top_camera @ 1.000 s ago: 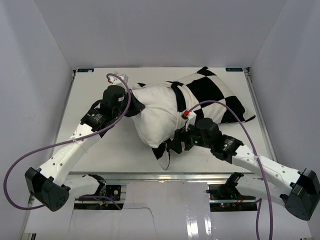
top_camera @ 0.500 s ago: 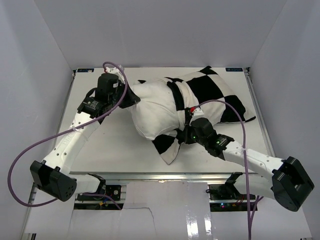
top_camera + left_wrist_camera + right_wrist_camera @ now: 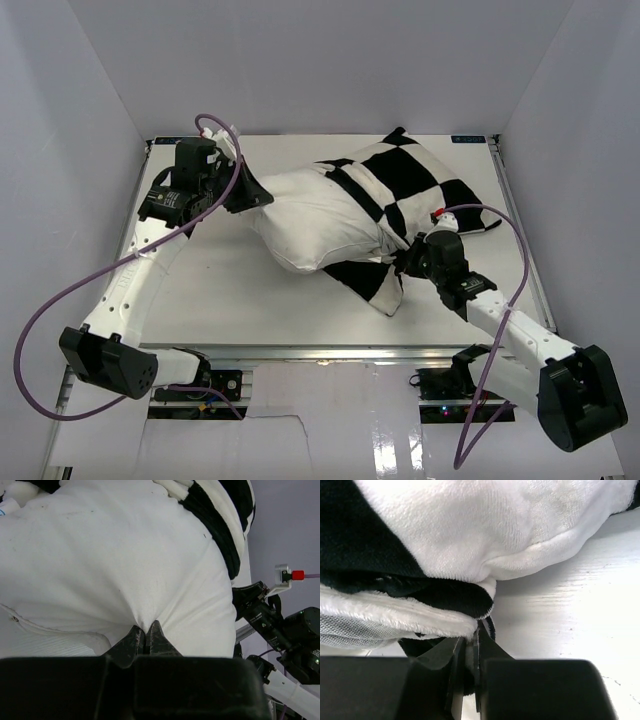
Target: Remove the pillowcase from the pillow
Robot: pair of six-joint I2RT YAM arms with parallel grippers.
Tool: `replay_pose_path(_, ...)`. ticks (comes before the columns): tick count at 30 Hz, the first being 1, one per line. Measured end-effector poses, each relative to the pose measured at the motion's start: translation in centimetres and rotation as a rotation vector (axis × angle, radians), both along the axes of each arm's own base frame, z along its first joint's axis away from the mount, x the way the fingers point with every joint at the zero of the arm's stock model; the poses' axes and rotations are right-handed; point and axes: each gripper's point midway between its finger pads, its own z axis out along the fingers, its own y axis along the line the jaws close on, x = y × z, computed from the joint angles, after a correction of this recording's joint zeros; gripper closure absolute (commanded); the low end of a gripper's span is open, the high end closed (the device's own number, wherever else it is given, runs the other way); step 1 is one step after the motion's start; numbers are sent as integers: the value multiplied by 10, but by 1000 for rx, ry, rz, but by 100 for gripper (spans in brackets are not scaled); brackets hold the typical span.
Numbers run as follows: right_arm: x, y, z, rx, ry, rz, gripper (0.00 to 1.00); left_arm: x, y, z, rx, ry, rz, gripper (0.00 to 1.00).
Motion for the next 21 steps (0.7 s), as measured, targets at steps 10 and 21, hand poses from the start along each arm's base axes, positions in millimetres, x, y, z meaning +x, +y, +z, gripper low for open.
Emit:
replay_pose_path(10, -11, -2, 76, -32, -65, 112, 35, -30, 4, -38, -49, -7, -61, 100)
replay_pose_path(21, 59, 121, 232, -35, -368, 547, 20, -67, 0, -74, -113, -39, -93, 100)
